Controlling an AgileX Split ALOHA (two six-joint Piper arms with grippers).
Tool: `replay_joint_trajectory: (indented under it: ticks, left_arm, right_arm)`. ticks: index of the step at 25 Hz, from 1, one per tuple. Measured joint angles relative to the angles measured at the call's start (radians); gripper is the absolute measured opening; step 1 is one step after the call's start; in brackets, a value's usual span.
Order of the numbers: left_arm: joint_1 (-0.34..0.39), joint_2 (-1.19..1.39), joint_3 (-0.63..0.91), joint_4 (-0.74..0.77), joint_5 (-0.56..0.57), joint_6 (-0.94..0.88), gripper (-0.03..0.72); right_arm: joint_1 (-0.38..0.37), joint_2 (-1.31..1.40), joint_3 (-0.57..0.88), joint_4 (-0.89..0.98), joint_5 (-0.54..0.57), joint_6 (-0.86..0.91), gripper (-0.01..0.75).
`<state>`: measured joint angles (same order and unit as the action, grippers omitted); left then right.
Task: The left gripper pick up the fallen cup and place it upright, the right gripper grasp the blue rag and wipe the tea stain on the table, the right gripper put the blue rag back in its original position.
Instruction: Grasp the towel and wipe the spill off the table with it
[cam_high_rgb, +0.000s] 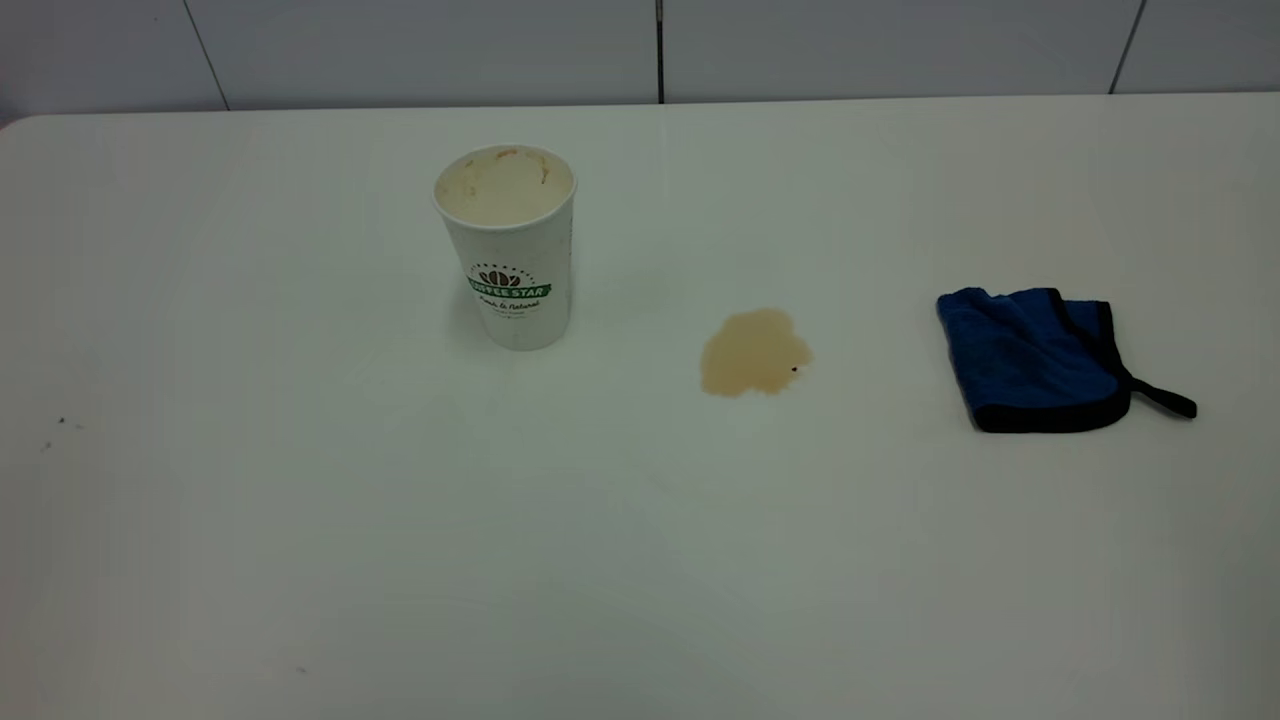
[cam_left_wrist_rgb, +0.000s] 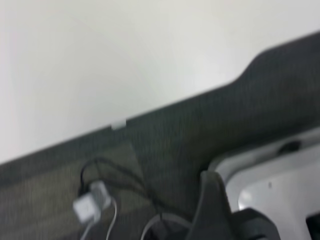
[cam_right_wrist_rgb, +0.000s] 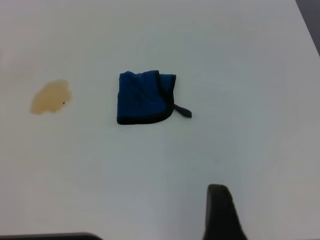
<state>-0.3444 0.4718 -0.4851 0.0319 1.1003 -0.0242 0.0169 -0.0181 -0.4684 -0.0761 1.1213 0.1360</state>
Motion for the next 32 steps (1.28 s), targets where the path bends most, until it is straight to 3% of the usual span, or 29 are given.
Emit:
replay_joint_trajectory:
  ticks: [6,13,17,32]
  left_arm:
    - [0.03,-0.226,0.0,0.0,0.006,0.0,0.566]
    - [0.224,-0.447,0.0,0.001,0.016,0.0,0.566]
    - [0.295,-0.49,0.0,0.001,0.022,-0.001,0.566]
    - [0.311,-0.49,0.0,0.001,0.023,-0.002,0.566]
  right_arm:
    - [0.0,0.0,0.0,0.0,0.0,0.0,0.513]
    - [0.0,0.0,0.0,0.0,0.0,0.0,0.513]
    - [0.0,0.0,0.0,0.0,0.0,0.0,0.513]
    - [0.0,0.0,-0.001,0.02,-0.003,0.0,0.505]
